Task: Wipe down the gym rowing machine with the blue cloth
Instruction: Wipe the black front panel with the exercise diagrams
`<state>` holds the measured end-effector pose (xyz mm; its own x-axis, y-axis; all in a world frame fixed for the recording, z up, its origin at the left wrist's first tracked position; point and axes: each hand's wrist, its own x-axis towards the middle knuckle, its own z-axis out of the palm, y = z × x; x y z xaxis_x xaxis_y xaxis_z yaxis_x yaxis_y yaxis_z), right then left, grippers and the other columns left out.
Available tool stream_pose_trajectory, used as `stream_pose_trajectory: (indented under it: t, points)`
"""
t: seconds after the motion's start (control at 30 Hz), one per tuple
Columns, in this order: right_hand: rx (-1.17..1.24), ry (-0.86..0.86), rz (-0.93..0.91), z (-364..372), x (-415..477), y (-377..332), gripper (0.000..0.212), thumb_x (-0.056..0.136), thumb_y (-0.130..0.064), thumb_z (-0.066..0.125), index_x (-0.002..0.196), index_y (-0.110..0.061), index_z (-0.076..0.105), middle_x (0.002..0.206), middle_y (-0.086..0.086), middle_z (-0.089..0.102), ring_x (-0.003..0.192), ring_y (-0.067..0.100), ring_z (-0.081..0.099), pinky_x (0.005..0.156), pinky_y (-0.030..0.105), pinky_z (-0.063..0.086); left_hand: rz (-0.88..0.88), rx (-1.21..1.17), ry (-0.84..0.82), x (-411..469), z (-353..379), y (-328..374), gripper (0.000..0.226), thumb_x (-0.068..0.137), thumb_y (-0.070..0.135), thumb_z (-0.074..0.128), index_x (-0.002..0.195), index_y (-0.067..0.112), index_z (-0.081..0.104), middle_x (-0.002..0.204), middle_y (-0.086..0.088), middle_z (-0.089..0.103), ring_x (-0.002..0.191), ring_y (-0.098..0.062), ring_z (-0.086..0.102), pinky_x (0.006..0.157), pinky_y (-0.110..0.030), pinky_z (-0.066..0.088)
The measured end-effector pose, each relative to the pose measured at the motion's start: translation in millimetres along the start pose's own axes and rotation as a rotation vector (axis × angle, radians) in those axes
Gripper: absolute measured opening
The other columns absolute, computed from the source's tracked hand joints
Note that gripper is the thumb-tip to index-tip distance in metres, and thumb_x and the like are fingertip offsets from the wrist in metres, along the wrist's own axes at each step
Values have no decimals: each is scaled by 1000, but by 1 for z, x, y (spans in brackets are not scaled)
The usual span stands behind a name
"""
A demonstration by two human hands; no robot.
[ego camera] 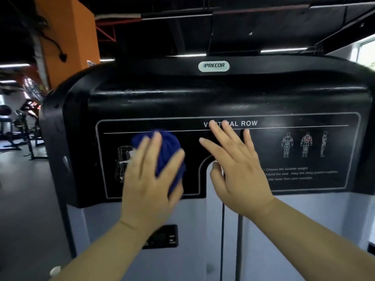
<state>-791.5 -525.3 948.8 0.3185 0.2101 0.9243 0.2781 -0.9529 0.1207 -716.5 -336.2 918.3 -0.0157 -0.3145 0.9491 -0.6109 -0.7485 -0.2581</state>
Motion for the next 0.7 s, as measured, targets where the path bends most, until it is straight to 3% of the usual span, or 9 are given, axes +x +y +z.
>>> stream_pose_trajectory:
  t: [0.1,0.17,0.23,0.37,0.43,0.53,0.63,0.7]
  points:
    - [-39,-34,-73,0,-2,3,50,90,-13,41,138,-16,54,158,3,33,151,19,18,123,46,5,409,64,-207,-54,7,8,57,85,37,60,139,25,47,152,-15,32,143,-36,25,121,-50,14]
    - [-52,-48,-122,0,0,4,51,90,-14,41,139,-16,54,158,3,34,150,20,20,123,47,6,587,111,-243,-46,5,-7,56,88,39,58,141,26,46,153,-10,34,142,-31,31,122,-48,15]
    - [-61,-60,-156,-1,4,5,52,87,-14,43,138,-16,55,157,4,35,149,21,22,123,47,6,525,133,-165,-17,-2,-21,56,91,38,54,144,25,41,153,-10,33,142,-30,32,121,-47,16]
    - [-36,-78,-171,0,10,4,53,88,-17,42,139,-16,55,157,4,36,149,20,23,124,46,2,-8,89,19,19,-14,-32,54,94,29,50,145,16,39,153,-22,31,140,-40,30,121,-44,14]
    - [-25,-79,-174,1,9,4,52,89,-18,40,139,-16,54,157,4,35,149,20,23,124,46,2,-164,53,62,7,-10,-17,54,94,28,49,144,13,39,153,-25,28,141,-44,28,121,-44,15]
    - [-36,-93,-214,1,8,4,53,89,-22,39,140,-17,54,157,3,35,149,20,23,123,46,-2,-110,90,-47,-35,-1,14,58,92,29,50,145,13,36,154,-25,25,142,-44,25,118,-52,23]
    - [-70,-119,-271,4,9,4,53,89,-24,40,140,-19,54,157,2,36,149,20,23,122,51,-3,103,194,-200,-57,-9,5,56,95,31,49,146,11,36,152,-26,30,139,-45,32,112,-56,33]
    - [-77,-140,-297,7,10,1,54,87,-26,41,140,-20,54,157,1,36,149,20,23,122,52,-3,27,218,-166,-45,-17,-13,55,96,29,48,146,10,35,152,-27,30,138,-46,34,111,-56,35]
